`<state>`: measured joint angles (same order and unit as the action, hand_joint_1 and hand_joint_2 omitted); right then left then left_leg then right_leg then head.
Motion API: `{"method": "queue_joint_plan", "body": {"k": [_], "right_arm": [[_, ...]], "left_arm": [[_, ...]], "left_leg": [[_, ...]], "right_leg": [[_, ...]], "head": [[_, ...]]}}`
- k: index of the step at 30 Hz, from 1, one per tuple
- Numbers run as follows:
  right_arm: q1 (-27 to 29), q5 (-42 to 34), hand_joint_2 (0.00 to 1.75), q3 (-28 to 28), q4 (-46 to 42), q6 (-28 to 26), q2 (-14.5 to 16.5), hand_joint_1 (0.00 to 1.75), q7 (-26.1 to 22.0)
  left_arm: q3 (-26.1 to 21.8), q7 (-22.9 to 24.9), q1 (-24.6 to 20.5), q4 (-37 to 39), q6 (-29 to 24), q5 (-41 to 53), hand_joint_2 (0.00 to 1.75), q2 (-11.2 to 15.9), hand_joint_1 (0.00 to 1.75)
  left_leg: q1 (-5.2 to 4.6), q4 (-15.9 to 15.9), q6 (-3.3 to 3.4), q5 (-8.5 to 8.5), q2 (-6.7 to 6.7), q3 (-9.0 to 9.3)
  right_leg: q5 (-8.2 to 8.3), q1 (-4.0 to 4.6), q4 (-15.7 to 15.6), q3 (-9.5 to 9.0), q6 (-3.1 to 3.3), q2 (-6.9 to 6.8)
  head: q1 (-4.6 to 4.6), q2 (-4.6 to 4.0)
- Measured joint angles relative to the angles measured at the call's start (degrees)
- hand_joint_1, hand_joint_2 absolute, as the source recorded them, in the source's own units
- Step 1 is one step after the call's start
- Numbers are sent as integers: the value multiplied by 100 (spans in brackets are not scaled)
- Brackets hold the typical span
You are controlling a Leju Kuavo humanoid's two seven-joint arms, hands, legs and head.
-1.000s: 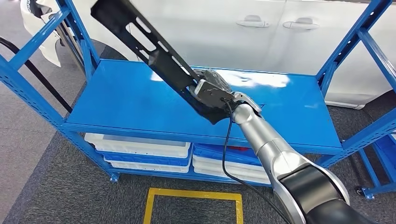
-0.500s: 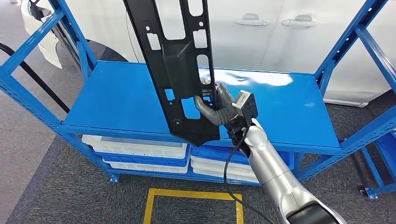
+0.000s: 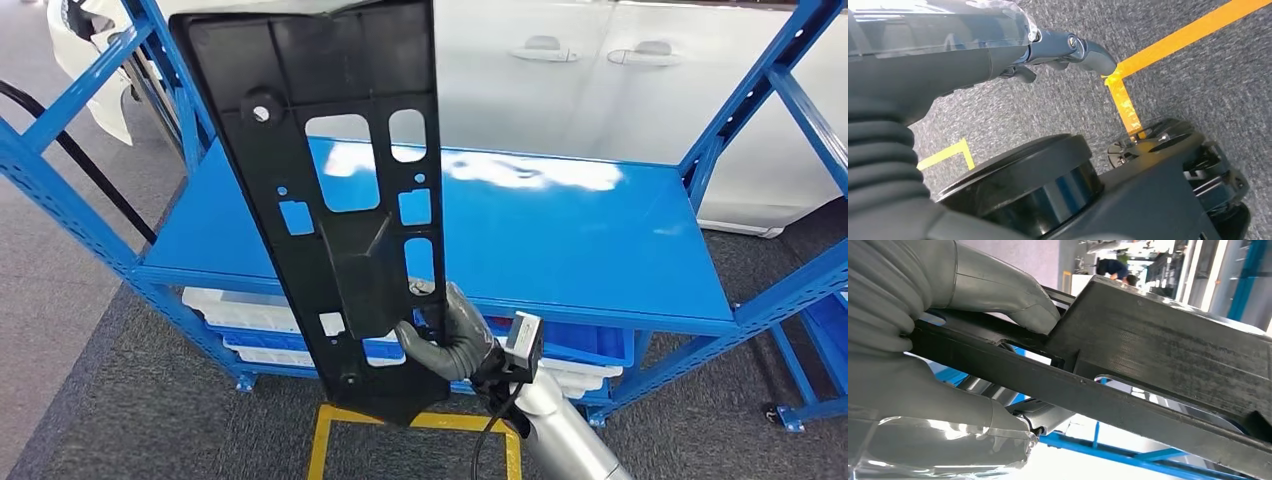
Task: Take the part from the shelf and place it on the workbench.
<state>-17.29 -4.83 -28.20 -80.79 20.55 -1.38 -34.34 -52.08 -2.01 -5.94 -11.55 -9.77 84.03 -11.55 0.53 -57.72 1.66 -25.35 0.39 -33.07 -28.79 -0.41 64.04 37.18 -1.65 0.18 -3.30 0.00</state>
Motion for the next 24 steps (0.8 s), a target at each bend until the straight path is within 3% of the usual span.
{"method": "queue_joint_plan", "body": {"k": [2, 3, 4, 5, 7, 9, 13, 15, 17, 18, 19, 20, 22, 24], "right_arm": [[183, -16, 175, -13, -124, -13, -20, 175, -24], [285, -12, 175, -20, -177, -25, -31, 175, -32], [374, -6, 175, -28, -224, -42, -42, 175, -36], [445, 2, 175, -36, -272, -61, -53, 175, -41], [542, 27, 175, -48, -394, -107, -66, 175, -54], [616, 64, 175, -52, -534, -158, -75, 175, -67], [752, 124, 175, -48, -733, -222, -88, 175, -44], [776, 132, 175, -45, -792, -230, -88, 175, -35], [807, 138, 175, -33, -816, -253, -89, 175, -28], [833, 144, 175, -22, -819, -276, -89, 175, -23], [858, 155, 175, -9, -819, -298, -89, 175, -17], [880, 166, 175, 3, -819, -320, -89, 175, -14], [907, 184, 175, 29, -828, -352, -89, 175, -13], [930, 197, 175, 59, -853, -396, -89, 175, -19]], "left_arm": [[8, 14, 13, 1, -39, 33, 175, -3, 0], [13, 27, 22, 1, -57, 51, 175, -4, 0], [18, 44, 30, 1, -69, 64, 175, -4, 0], [22, 68, 35, 1, -77, 67, 175, -4, 0], [25, 102, 39, 1, -76, 32, 175, -10, 0], [24, 107, 40, 1, -57, -20, 175, -17, 0], [23, 110, 19, -1, -25, -23, 175, -18, 0], [22, 118, -15, -1, -4, -27, 175, -17, 0], [22, 120, -60, -1, 21, -33, 175, -17, 0], [22, 120, -82, -1, 32, -32, 175, -17, 0], [22, 121, -96, -1, 39, -27, 175, -17, 0], [22, 127, -102, -1, 45, -19, 175, -17, 0], [22, 147, -89, -1, 47, -1, 175, -16, 0], [22, 162, -66, -1, 48, 18, 175, -15, 0]], "left_leg": [[-7, -2, 15, -2, -2, -5], [-12, -3, 19, -5, -1, -4], [-16, -4, 21, -7, 2, -1], [-21, -5, 19, -10, 5, 7], [-39, -6, 5, -21, 9, 24], [-56, -8, -35, -34, 7, 28], [-56, -74, -149, -112, 0, 14], [-48, -535, -200, -409, -5, -166], [-33, -1291, -240, -782, -5, -474], [-26, -1554, -255, -865, -6, -572], [-18, -1611, -266, -835, -7, -575], [-8, -1442, -270, -699, -8, -473], [12, -683, -261, -331, -9, -84], [1, -129, -220, -189, -3, 167]], "right_leg": [[-356, -2, 785, 366, -29, -1], [-413, -3, 1023, 478, -30, -2], [-352, -1, 1030, 479, -22, -2], [-190, 1, 787, 355, -2, -2], [183, 17, -60, -81, 62, -3], [341, 51, -583, -336, 118, -7], [369, 37, -684, -369, 222, -22], [390, 9, -725, -395, 272, -40], [388, 13, -721, -396, 292, -52], [386, 15, -715, -395, 293, -56], [383, 15, -707, -395, 291, -57], [378, 14, -697, -398, 286, -51], [360, 15, -666, -398, 259, -30], [351, 30, -620, -364, 204, -16]], "head": [[0, 0], [0, 0], [0, 0], [0, 0], [0, 0], [0, 0], [-1, 0], [-1, 0], [-1, 0], [0, 0], [0, 0], [0, 0], [0, 0], [0, 0]]}}
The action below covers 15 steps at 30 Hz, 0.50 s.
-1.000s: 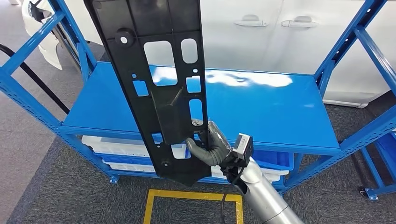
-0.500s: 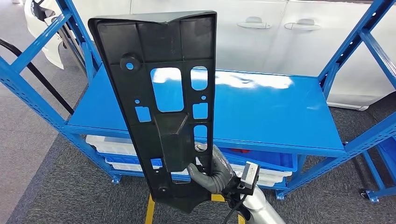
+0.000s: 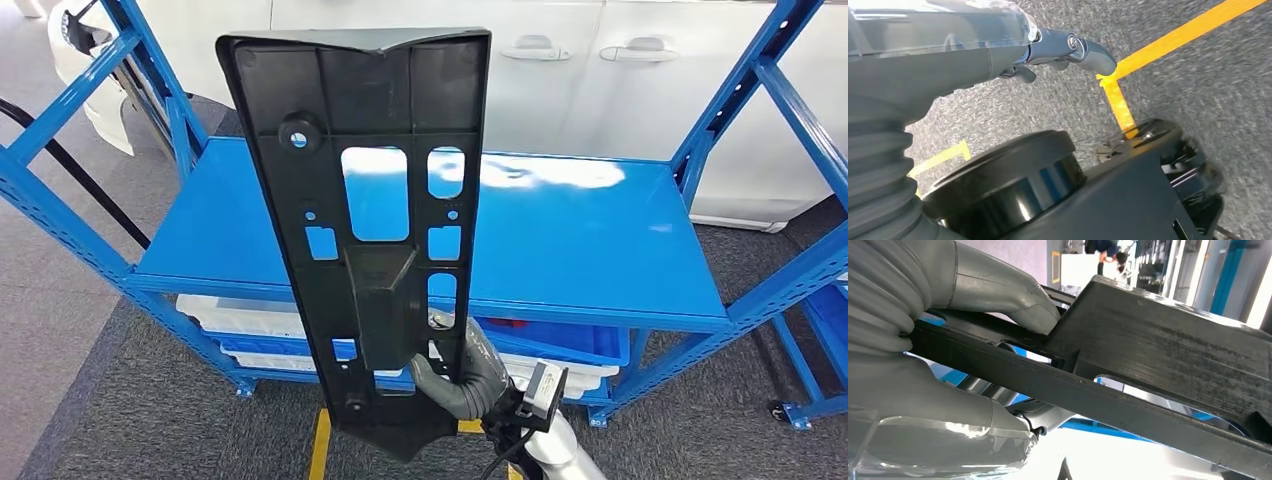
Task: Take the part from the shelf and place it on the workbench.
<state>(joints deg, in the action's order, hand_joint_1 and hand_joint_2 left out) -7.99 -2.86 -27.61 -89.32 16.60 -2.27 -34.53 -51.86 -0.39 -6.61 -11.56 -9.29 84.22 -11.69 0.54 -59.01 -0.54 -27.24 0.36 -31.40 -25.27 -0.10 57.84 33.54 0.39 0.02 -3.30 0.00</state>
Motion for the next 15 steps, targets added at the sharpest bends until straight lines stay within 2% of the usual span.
{"method": "queue_joint_plan", "body": {"k": [3, 5, 6, 8, 9, 10, 11, 12, 13, 15], "right_arm": [[56, 41, 175, 34, -57, -62, -1, 175, -19], [88, 61, 175, 47, -110, -96, -1, 175, -32], [101, 66, 175, 56, -133, -107, -1, 175, -37], [135, 59, 175, 73, -152, -102, -1, 175, -42], [161, 39, 175, 81, -152, -90, -1, 175, -42], [185, 5, 175, 91, -151, -70, -1, 175, -42], [205, -43, 175, 105, -150, -44, -1, 175, -43], [216, -100, 175, 125, -150, -19, -1, 175, -45], [220, -161, 175, 149, -150, -2, -1, 175, -48], [225, -272, 175, 201, -151, 8, 0, 175, -58]], "left_arm": [[3, 7, 10, -1, 2, 27, 175, -2, 0], [5, 16, 8, 0, -1, 35, 175, -5, 0], [6, 19, 7, 0, -5, 35, 175, -7, 0], [6, 17, 8, 0, -18, 24, 175, -7, 0], [6, 14, 10, -1, -25, 13, 175, -7, 0], [6, 10, 11, -1, -31, 1, 175, -7, 0], [6, 4, 12, 0, -37, -10, 175, -7, 0], [6, 0, 12, 1, -42, -19, 175, -7, 0], [6, -4, 14, 1, -46, -23, 175, -8, 0], [6, -9, 26, 1, -50, -22, 175, -8, 0]], "left_leg": [[-14, 102, 103, 9, 16, 3], [1, 134, 170, 44, 10, 9], [9, 148, 197, 58, 1, 12], [4, 147, 217, 63, -11, -1], [2, 145, 219, 64, -12, -4], [1, 144, 219, 64, -13, -4], [1, 143, 219, 61, -19, 1], [1, 142, 217, 56, -28, 12], [-2, 142, 211, 48, -40, 25], [-31, 132, 174, 22, -71, 35]], "right_leg": [[20, 5, 16, 48, -98, -1], [-104, -9, 177, 116, -160, 0], [-256, -20, 424, 227, -192, 1], [-625, -35, 1197, 586, -238, -1], [-734, -42, 1528, 745, -251, -1], [-735, -47, 1673, 816, -256, -1], [-625, -52, 1583, 771, -250, -4], [-431, -54, 1266, 614, -235, -20], [-230, -47, 829, 399, -208, -93], [-7, 2, 160, 88, -138, -245]], "head": [[0, 0], [0, 0], [0, 0], [0, 0], [0, 0], [0, 0], [0, 0], [0, 0], [0, 0], [0, 0]]}}
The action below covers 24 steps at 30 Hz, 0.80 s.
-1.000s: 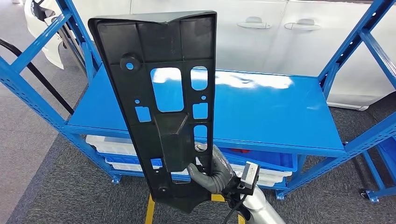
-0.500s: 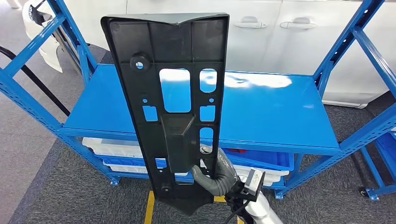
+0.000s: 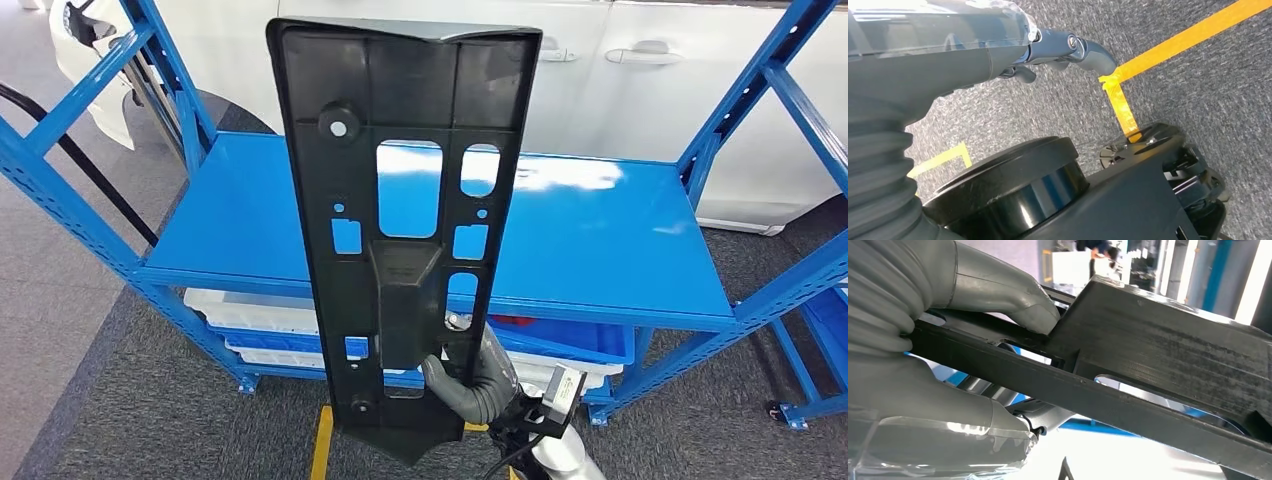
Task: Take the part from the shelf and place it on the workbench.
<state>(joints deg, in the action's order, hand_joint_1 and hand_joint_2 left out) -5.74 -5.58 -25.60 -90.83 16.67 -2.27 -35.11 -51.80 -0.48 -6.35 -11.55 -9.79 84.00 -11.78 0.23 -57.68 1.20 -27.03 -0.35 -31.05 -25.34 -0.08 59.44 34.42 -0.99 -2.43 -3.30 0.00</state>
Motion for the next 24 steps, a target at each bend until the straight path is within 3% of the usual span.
{"method": "queue_joint_plan", "body": {"k": [2, 5, 6, 8, 9, 10, 11, 12, 14, 16, 19, 21, 24], "right_arm": [[35, -88, 175, 66, -4, -2, 0, 175, -9], [139, -175, 175, 190, -47, 4, -1, 175, -14], [173, -195, 175, 224, -74, 10, 0, 175, -14], [255, -216, 175, 288, -128, 24, 1, 175, -27], [313, -213, 175, 322, -148, 31, 2, 175, -42], [372, -199, 175, 359, -167, 40, 2, 175, -58], [425, -182, 175, 394, -183, 54, 2, 175, -72], [463, -168, 175, 422, -198, 74, 2, 175, -84], [496, -156, 175, 467, -226, 128, 7, 175, -102], [502, -149, 175, 506, -245, 191, 19, 175, -117], [504, -136, 175, 541, -252, 281, 47, 175, -120], [491, -133, 175, 548, -252, 360, 64, 175, -120], [480, -128, 175, 553, -237, 436, 88, 175, -120]], "left_arm": [[0, 1, 15, -1, 1, 13, 175, 1, 0], [0, 26, 19, -1, 14, 43, 175, 3, 0], [0, 36, 15, -1, 23, 47, 175, 4, 0], [0, 40, -10, -1, 41, 44, 175, 8, 0], [0, 40, -30, -1, 47, 34, 175, 10, 0], [0, 40, -43, -1, 51, 16, 175, 12, 0], [-1, 42, -47, -1, 51, -4, 175, 13, 0], [-2, 45, -42, -1, 46, -28, 175, 13, 0], [-10, 51, -11, -1, 24, -64, 175, 13, 0], [-21, 54, 13, -1, -11, -90, 175, 13, 0], [-28, 62, 17, -1, -65, -114, 175, 11, 0], [-31, 80, 10, -1, -91, -114, 175, 8, 0], [-36, 117, 6, -1, -129, -108, 175, 10, 0]], "left_leg": [[-23, 3, -54, -22, -60, 5], [-21, -123, -140, -162, -111, -11], [-17, -355, -164, -315, -88, -99], [-6, -1108, -192, -711, -34, -416], [-4, -1464, -202, -846, -25, -567], [-2, -1652, -206, -874, -23, -644], [0, -1604, -205, -776, -23, -617], [3, -1329, -197, -580, -22, -489], [1, -512, -170, -182, -12, -131], [-8, -81, -126, -68, 6, 45], [-6, -19, -26, -49, 19, 37], [15, 17, 45, 4, 6, 31], [10, 13, 87, 50, -21, -19]], "right_leg": [[7, 42, -147, -43, 61, -18], [36, 1, -189, -52, 159, 112], [45, -17, -206, -61, 191, 149], [44, -22, -208, -62, 224, 204], [41, -19, -207, -66, 231, 225], [38, -16, -204, -71, 233, 244], [32, -15, -199, -80, 232, 267], [25, -15, -192, -93, 224, 296], [5, -5, -163, -111, 189, 342], [1, 10, -133, -85, 135, 361], [13, 6, -115, -48, 42, 353], [-180, 1, 136, 54, -17, 326], [-762, -33, 1239, 529, -81, 297]], "head": [[0, 0], [-1, 0], [-1, 0], [-1, 0], [-1, 0], [-1, 0], [-1, 0], [-1, 0], [-1, 0], [0, 0], [0, 0], [0, 0], [0, 0]]}}
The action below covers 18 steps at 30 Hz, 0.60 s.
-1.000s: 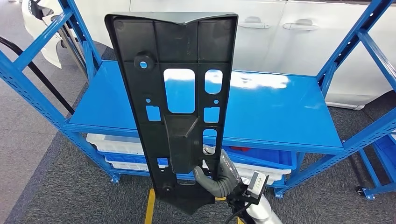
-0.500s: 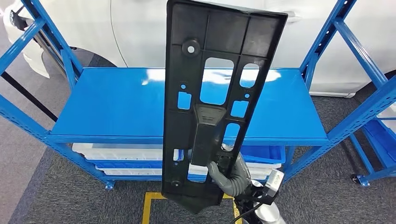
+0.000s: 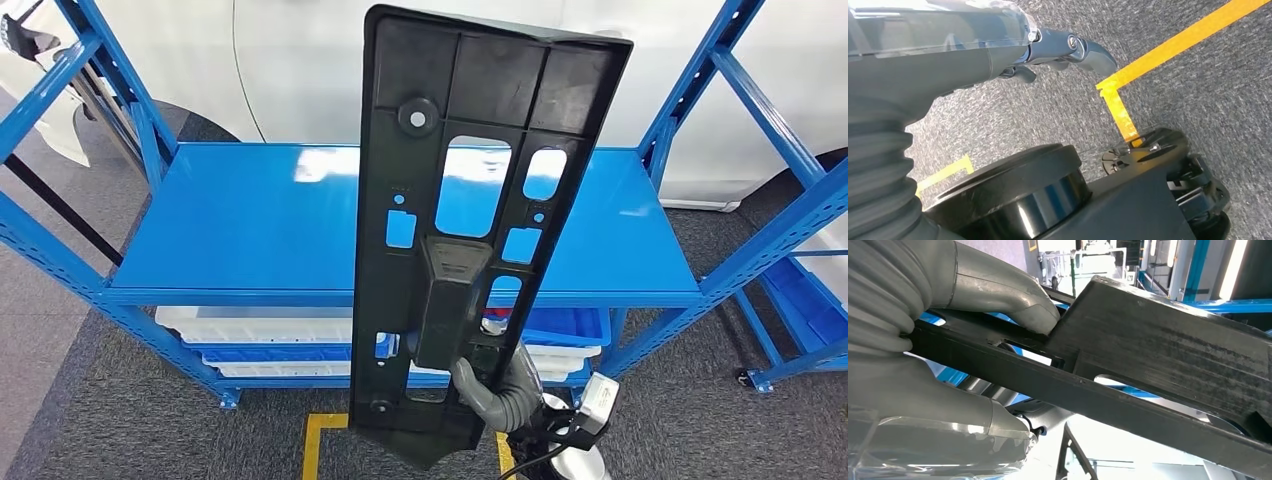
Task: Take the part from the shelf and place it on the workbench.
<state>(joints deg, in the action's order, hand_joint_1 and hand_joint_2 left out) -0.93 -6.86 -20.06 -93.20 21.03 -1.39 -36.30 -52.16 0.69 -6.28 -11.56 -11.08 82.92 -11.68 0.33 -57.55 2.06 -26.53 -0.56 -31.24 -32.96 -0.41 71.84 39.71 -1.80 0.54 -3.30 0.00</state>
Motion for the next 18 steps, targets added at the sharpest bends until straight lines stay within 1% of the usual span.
{"method": "queue_joint_plan", "body": {"k": [1, 2, 3, 4, 5, 6, 7, 9, 10, 11, 12, 13, 15, 16, 17, 18], "right_arm": [[1, 0, 175, 4, 9, 12, 5, 175, 0], [1, 0, 175, 11, 16, 23, 7, 175, 0], [1, 0, 175, 21, 20, 34, 9, 175, -1], [0, 0, 175, 33, 17, 44, 11, 175, -1], [-1, 0, 175, 46, 9, 52, 14, 175, -2], [1, 0, 175, 58, -5, 57, 22, 175, -2], [7, 0, 175, 72, -24, 59, 32, 175, 1], [20, 0, 175, 99, -68, 61, 61, 175, 30], [23, 0, 175, 113, -89, 62, 80, 175, 53], [23, -1, 175, 123, -103, 62, 106, 175, 81], [21, -4, 175, 132, -114, 62, 136, 175, 107], [21, -9, 175, 142, -120, 62, 168, 175, 127], [28, -20, 175, 169, -125, 61, 218, 175, 155], [34, -26, 175, 188, -125, 64, 237, 175, 160], [38, -31, 175, 208, -123, 68, 255, 175, 161], [40, -36, 175, 229, -119, 73, 274, 175, 161]], "left_arm": [[-2, 9, -1, 0, -10, 9, 175, 1, 0], [-3, 14, -3, 0, -16, 19, 175, 2, 0], [-4, 16, -7, 0, -15, 33, 175, 3, 0], [-4, 19, -13, 0, -12, 50, 175, 3, 0], [-4, 23, -18, 0, -3, 67, 175, 2, 0], [-3, 30, -24, 0, 8, 85, 175, 2, 0], [-3, 37, -28, 0, 18, 99, 175, 3, 0], [-3, 41, -30, 0, 28, 103, 175, 4, 0], [-4, 35, -29, 0, 28, 100, 175, 5, 0], [-4, 24, -27, 0, 27, 98, 175, 7, 0], [-4, 11, -27, 0, 26, 97, 175, 9, 0], [-4, -2, -31, 0, 25, 97, 175, 11, 0], [-4, -15, -55, 0, 29, 96, 175, 15, 0], [-4, -15, -65, 0, 34, 95, 175, 16, 0], [-4, -11, -68, 0, 39, 94, 175, 19, 0], [-4, -5, -65, 0, 43, 94, 175, 21, 0]], "left_leg": [[-3, -8, 2, 10, -4, -20], [-5, -19, 0, 19, -5, -36], [-6, -31, -2, 23, -5, -45], [-8, -43, -5, 24, -3, -49], [-14, -54, -16, 27, -2, -56], [-23, -66, -36, 33, 0, -69], [-30, -73, -63, 45, 0, -88], [-36, -70, -134, 84, -2, -121], [-34, -75, -168, 82, -2, -131], [-33, -120, -200, 20, 3, -152], [-30, -260, -230, -123, 9, -205], [-25, -516, -257, -342, 16, -296], [-15, -1244, -295, -827, 21, -524], [-13, -1522, -307, -972, 21, -574], [-12, -1603, -311, -1008, 21, -521], [-11, -1445, -309, -940, 21, -352]], "right_leg": [[-77, -9, 258, 105, -10, -6], [-43, -16, 302, 101, -12, -11], [95, -22, 97, -26, -5, -17], [295, -24, -304, -254, 14, -23], [445, -18, -736, -493, 42, -32], [559, -5, -1082, -666, 70, -38], [615, 9, -1289, -756, 98, -41], [652, 33, -1353, -738, 145, -35], [686, 18, -1372, -722, 177, -39], [727, 3, -1399, -706, 214, -44], [774, -13, -1427, -679, 249, -52], [823, -26, -1448, -637, 277, -62], [910, -16, -1446, -516, 299, -70], [957, -12, -1441, -450, 299, -73], [1005, -10, -1432, -381, 294, -73], [1053, -9, -1420, -315, 286, -67]], "head": [[0, 0], [0, 0], [0, 0], [0, 0], [0, 0], [0, 0], [0, 0], [-1, 0], [-1, 0], [-1, 0], [-1, 0], [-1, 0], [-1, 0], [-1, 0], [-1, 0], [-1, 0]]}}
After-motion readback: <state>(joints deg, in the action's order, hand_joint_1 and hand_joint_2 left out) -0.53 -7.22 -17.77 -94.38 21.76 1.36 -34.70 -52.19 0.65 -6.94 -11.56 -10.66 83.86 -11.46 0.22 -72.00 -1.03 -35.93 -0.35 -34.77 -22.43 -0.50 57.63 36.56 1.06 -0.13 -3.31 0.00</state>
